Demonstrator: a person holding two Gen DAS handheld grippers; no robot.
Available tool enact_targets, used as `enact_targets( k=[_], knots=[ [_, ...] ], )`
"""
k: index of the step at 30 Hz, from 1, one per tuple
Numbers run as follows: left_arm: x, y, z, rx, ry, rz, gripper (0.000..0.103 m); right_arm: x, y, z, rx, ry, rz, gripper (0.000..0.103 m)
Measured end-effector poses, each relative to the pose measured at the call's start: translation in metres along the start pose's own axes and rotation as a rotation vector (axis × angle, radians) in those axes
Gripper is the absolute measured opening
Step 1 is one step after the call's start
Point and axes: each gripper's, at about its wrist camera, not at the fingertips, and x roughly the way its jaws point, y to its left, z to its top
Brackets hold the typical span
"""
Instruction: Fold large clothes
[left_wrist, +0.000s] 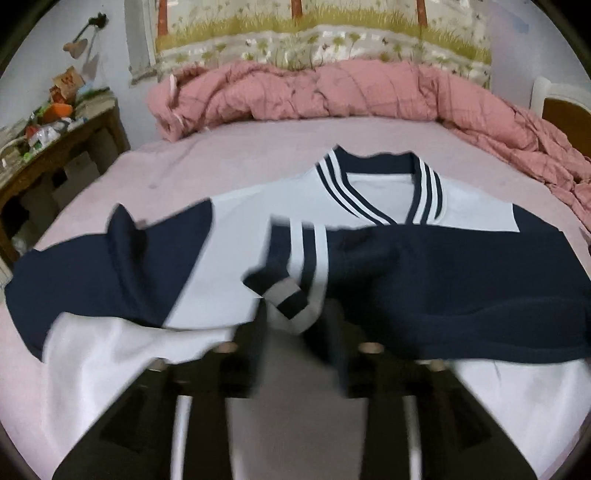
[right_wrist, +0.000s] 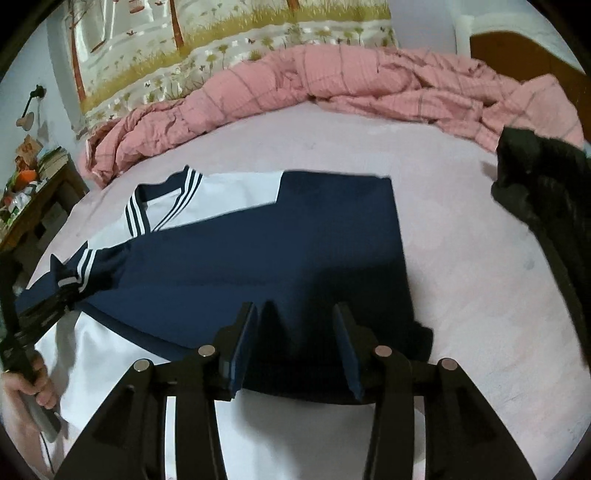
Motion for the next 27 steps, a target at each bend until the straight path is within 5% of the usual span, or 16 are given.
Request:
enact_targets(
  k=[6, 14, 20, 27],
  knots=[
    [-0.051, 0.049, 0.002, -0.015, -0.135, -0.042, 0.066, -0.020, 0.003, 0.006, -0.002, -0.086, -0.006, 0.046],
    [-0.085, 0.152, -0.002, -0.099, -0.206, -0.045, 0.089, -0.026, 0.023, 0.007, -0.058, -0.122, -0.040, 0.047],
    [-0.077, 0.234, -0.035, -0.272, -0.206, -0.027, 0.090, -0.026, 0.038, 0.003, -0.083, -0.133, -0.043, 0.047],
    [-0.045, 0.319, -0.057, -0.541, -0.077, -0.028, 0.090, -0.016, 0.072, -0.008, -0.172, -0.124, -0.061, 0.048]
  ],
)
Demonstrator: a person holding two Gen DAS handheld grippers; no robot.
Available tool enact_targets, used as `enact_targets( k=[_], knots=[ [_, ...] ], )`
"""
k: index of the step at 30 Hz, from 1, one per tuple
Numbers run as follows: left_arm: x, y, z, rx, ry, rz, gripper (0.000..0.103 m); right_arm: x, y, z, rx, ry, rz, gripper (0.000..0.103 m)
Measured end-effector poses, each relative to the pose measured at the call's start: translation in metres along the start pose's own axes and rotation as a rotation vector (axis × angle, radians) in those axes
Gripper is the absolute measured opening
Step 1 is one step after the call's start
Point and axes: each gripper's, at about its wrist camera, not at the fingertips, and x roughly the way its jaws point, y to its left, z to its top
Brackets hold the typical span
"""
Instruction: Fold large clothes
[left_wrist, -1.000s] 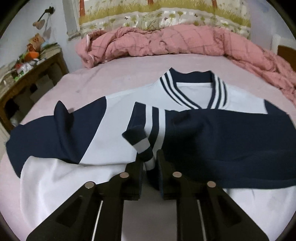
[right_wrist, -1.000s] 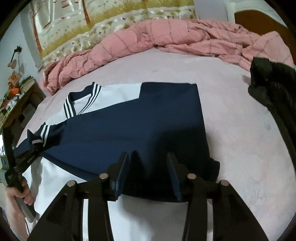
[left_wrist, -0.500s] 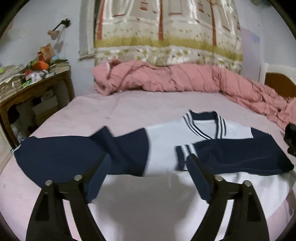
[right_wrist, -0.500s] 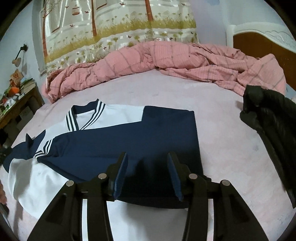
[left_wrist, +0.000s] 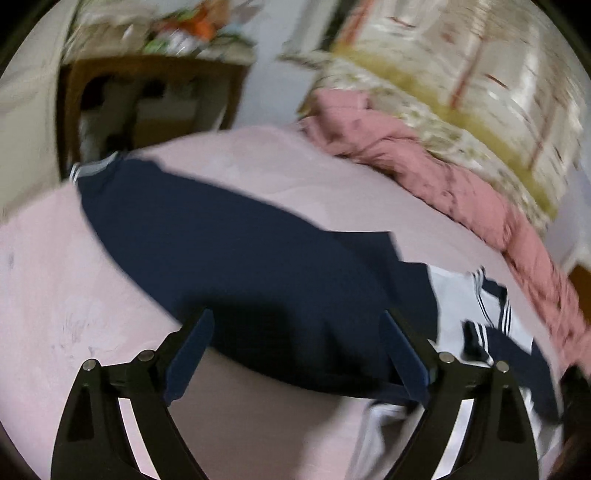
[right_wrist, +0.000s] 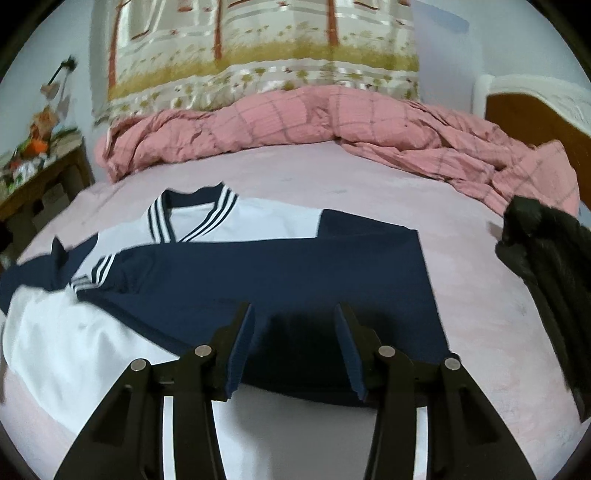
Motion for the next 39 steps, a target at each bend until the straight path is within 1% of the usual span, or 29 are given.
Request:
enact_targets(
  k=[3, 6, 8, 10, 12, 13, 14, 16, 17, 18, 19, 20, 22, 23, 25, 29, 31, 35, 37, 39],
  knots=[
    [0.012, 0.031, 0.002, -0.084, 0.017, 0.033, 0.090, 0.000, 0.013, -0.003, -0.040, -0.001, -0.001, 0.048],
    [0.029, 0.062, 0.004, -0.176, 0.042, 0.042, 0.090, 0.001, 0.018, -0.005, -0.052, 0.002, 0.011, 0.048],
    [0.042, 0.079, 0.004, -0.222, 0.051, 0.030, 0.088, 0.003, 0.021, -0.006, -0.058, 0.006, 0.009, 0.048],
    [0.052, 0.083, 0.008, -0.209, 0.032, 0.028, 0.086, 0.004, 0.021, -0.007, -0.060, 0.008, 0.006, 0.048],
    [0.063, 0.082, 0.016, -0.180, 0.030, -0.008, 0.085, 0.006, 0.020, -0.007, -0.054, 0.011, 0.009, 0.048],
    [0.069, 0.085, 0.020, -0.183, 0.031, -0.016, 0.084, 0.007, 0.020, -0.008, -0.049, 0.014, 0.011, 0.048],
    [0.072, 0.089, 0.024, -0.199, 0.018, -0.028, 0.079, 0.009, 0.019, -0.009, -0.046, 0.021, 0.012, 0.048],
    [0.074, 0.101, 0.029, -0.245, 0.000, -0.033, 0.058, 0.011, 0.017, -0.010, -0.042, 0.026, 0.009, 0.048],
    [0.074, 0.107, 0.030, -0.269, -0.002, -0.031, 0.030, 0.012, 0.016, -0.010, -0.040, 0.026, 0.006, 0.048],
    [0.073, 0.111, 0.028, -0.296, -0.003, -0.045, 0.004, 0.012, 0.015, -0.010, -0.037, 0.026, 0.007, 0.048],
    [0.072, 0.113, 0.027, -0.298, -0.006, -0.082, 0.002, 0.011, 0.015, -0.010, -0.035, 0.025, 0.009, 0.048],
    [0.068, 0.108, 0.028, -0.274, -0.018, -0.102, 0.002, 0.011, 0.015, -0.010, -0.037, 0.024, 0.010, 0.048],
    [0.053, 0.084, 0.031, -0.163, -0.080, -0.050, 0.002, 0.010, 0.016, -0.010, -0.041, 0.017, 0.012, 0.048],
    [0.045, 0.071, 0.033, -0.106, -0.112, -0.041, 0.002, 0.010, 0.016, -0.010, -0.043, 0.013, 0.011, 0.048],
    [0.030, 0.041, 0.034, -0.015, -0.162, -0.063, 0.002, 0.011, 0.017, -0.010, -0.045, 0.016, 0.009, 0.048],
    [0.005, -0.023, 0.040, 0.081, -0.213, -0.114, 0.002, 0.013, 0.016, -0.010, -0.037, 0.027, 0.009, 0.048],
    [-0.007, -0.062, 0.041, 0.136, -0.224, -0.157, 0.002, 0.013, 0.015, -0.009, -0.035, 0.027, 0.014, 0.048],
    [-0.021, -0.159, 0.031, 0.275, -0.184, -0.232, 0.002, 0.012, 0.014, -0.008, -0.035, 0.019, 0.011, 0.048],
    [-0.027, -0.206, 0.017, 0.364, -0.181, -0.270, 0.002, 0.012, 0.013, -0.008, -0.032, 0.019, 0.008, 0.048],
    [-0.032, -0.248, -0.005, 0.446, -0.178, -0.288, 0.002, 0.012, 0.010, -0.008, -0.021, 0.019, 0.008, 0.048]
  ],
)
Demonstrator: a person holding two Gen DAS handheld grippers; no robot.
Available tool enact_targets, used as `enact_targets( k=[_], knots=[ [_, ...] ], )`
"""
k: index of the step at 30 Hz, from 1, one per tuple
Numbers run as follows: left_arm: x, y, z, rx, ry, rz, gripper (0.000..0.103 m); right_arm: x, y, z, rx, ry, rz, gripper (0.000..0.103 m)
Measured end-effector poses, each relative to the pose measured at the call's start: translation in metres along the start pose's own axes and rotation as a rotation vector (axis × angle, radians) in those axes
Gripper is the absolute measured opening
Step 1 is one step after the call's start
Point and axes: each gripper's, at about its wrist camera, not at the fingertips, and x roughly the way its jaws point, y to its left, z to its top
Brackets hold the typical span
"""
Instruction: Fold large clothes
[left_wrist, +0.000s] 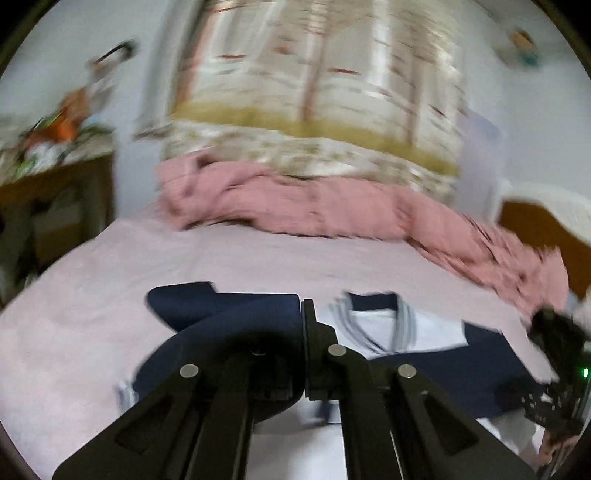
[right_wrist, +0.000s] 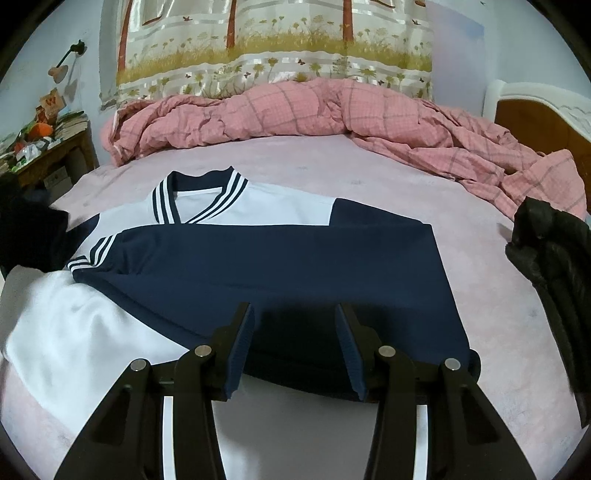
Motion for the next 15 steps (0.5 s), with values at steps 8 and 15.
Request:
enact_targets(
  k=[8, 15],
  knots=[
    [0.074, -0.102, -0.083, 0.111, 0.237, -0.104, 0.004, -0.002, -0.005, 0.002, 0.014, -0.005, 0.006, 0.048],
    [0.085, -0.100, -0.112, 0.095, 0.313, -0.133, 0.052, -0.002, -0.006, 0.001, 0.035, -0.007, 0.009, 0.048]
  ],
)
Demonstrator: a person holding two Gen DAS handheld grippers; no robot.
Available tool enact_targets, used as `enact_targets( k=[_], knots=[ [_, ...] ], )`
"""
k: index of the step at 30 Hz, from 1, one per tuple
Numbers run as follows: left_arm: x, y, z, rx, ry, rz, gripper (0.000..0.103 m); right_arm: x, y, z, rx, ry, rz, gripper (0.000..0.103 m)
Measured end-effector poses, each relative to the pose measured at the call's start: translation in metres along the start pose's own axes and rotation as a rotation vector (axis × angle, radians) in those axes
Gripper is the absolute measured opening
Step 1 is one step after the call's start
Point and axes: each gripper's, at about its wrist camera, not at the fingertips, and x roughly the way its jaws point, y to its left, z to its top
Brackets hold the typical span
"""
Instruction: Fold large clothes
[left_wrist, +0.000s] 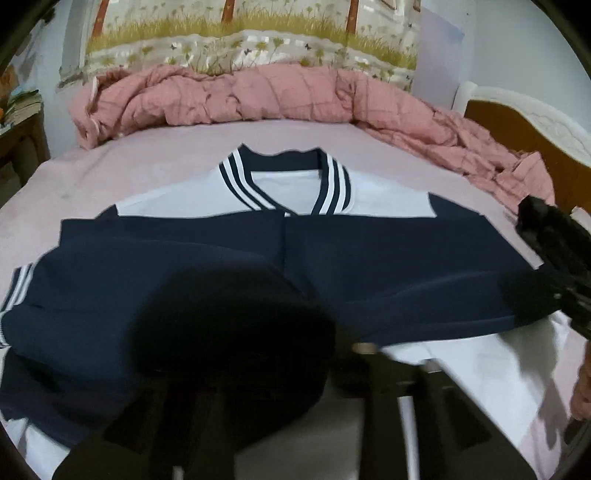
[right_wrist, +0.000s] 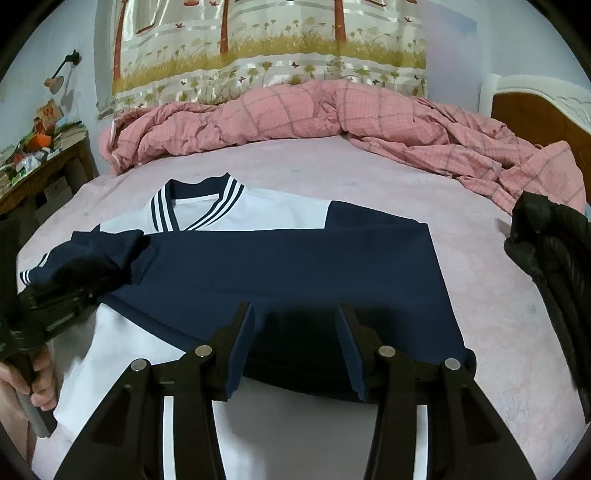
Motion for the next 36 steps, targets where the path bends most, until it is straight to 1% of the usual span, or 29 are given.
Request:
enact_targets(
  k=[1, 2, 4, 5, 7, 9, 10, 12, 15, 16, 17, 18, 20, 22, 23, 24, 25, 26, 27, 29, 31, 32, 34, 36],
  knots=[
    [-0.010, -0.001, -0.003, 0.008, -0.010, 0.010, 0.063, 0.001, -0.001, 0.000, 0.005, 0.002, -0.001, 0.048],
    [-0.023, -0.004, -0.005, 0.021, -0.030, 0.029, 0.078, 0.001, -0.002, 0.000, 0.011, 0.004, -0.004, 0.048],
    [-0.047, -0.006, -0.007, 0.040, -0.087, 0.053, 0.080, 0.001, -0.005, 0.001, 0.024, 0.003, -0.004, 0.048],
    [-0.058, -0.002, -0.003, 0.030, -0.109, 0.074, 0.082, 0.000, -0.007, 0.002, 0.032, 0.001, -0.005, 0.048],
    [-0.079, 0.017, 0.008, -0.048, -0.170, 0.119, 0.086, -0.002, -0.010, 0.003, 0.040, -0.004, -0.004, 0.048],
    [-0.095, 0.051, 0.015, -0.165, -0.216, 0.176, 0.092, -0.005, -0.011, 0.004, 0.038, -0.011, -0.001, 0.048],
    [-0.099, 0.068, 0.015, -0.214, -0.227, 0.190, 0.092, -0.007, -0.012, 0.004, 0.036, -0.016, -0.001, 0.048],
    [-0.102, 0.109, 0.015, -0.311, -0.226, 0.212, 0.092, -0.010, -0.013, 0.005, 0.037, -0.027, -0.001, 0.048],
    [-0.094, 0.173, 0.006, -0.447, -0.170, 0.256, 0.092, -0.014, -0.014, 0.007, 0.048, -0.035, 0.008, 0.048],
    [-0.090, 0.189, 0.000, -0.487, -0.154, 0.264, 0.092, -0.015, -0.014, 0.008, 0.050, -0.037, 0.010, 0.048],
    [-0.086, 0.208, -0.008, -0.545, -0.134, 0.255, 0.092, -0.016, -0.012, 0.008, 0.049, -0.039, 0.011, 0.048],
    [-0.080, 0.225, -0.015, -0.603, -0.113, 0.213, 0.092, -0.017, -0.011, 0.008, 0.045, -0.042, 0.011, 0.048],
    [-0.072, 0.246, -0.030, -0.701, -0.083, 0.107, 0.091, -0.019, -0.008, 0.009, 0.033, -0.046, 0.009, 0.048],
    [-0.065, 0.255, -0.039, -0.763, -0.070, 0.000, 0.086, -0.019, -0.006, 0.009, 0.025, -0.049, 0.006, 0.048],
    [-0.063, 0.254, -0.040, -0.763, -0.069, -0.039, 0.077, -0.020, -0.005, 0.009, 0.022, -0.048, 0.005, 0.048],
    [-0.061, 0.252, -0.039, -0.753, -0.063, -0.061, 0.063, -0.019, -0.004, 0.009, 0.018, -0.048, 0.003, 0.048],
    [-0.061, 0.247, -0.036, -0.729, -0.060, -0.064, 0.053, -0.019, -0.004, 0.008, 0.016, -0.047, 0.001, 0.048],
    [-0.063, 0.242, -0.034, -0.697, -0.061, -0.049, 0.037, -0.018, -0.004, 0.008, 0.014, -0.046, -0.001, 0.048],
    [-0.064, 0.235, -0.031, -0.655, -0.070, -0.031, 0.025, -0.018, -0.004, 0.008, 0.014, -0.046, -0.003, 0.048],
    [-0.071, 0.222, -0.024, -0.614, -0.106, 0.001, 0.015, -0.018, -0.004, 0.008, 0.015, -0.046, -0.002, 0.048],
    [-0.088, 0.205, -0.013, -0.548, -0.180, 0.033, 0.013, -0.018, -0.004, 0.008, 0.016, -0.048, -0.006, 0.048],
    [-0.097, 0.193, -0.006, -0.504, -0.220, 0.033, 0.012, -0.018, -0.005, 0.008, 0.019, -0.050, -0.010, 0.048],
    [-0.112, 0.167, 0.010, -0.431, -0.291, -0.013, 0.011, -0.019, -0.007, 0.008, 0.024, -0.054, -0.016, 0.048],
    [-0.122, 0.131, 0.025, -0.358, -0.330, -0.061, 0.010, -0.021, -0.012, 0.009, 0.034, -0.063, -0.022, 0.048]
  ],
)
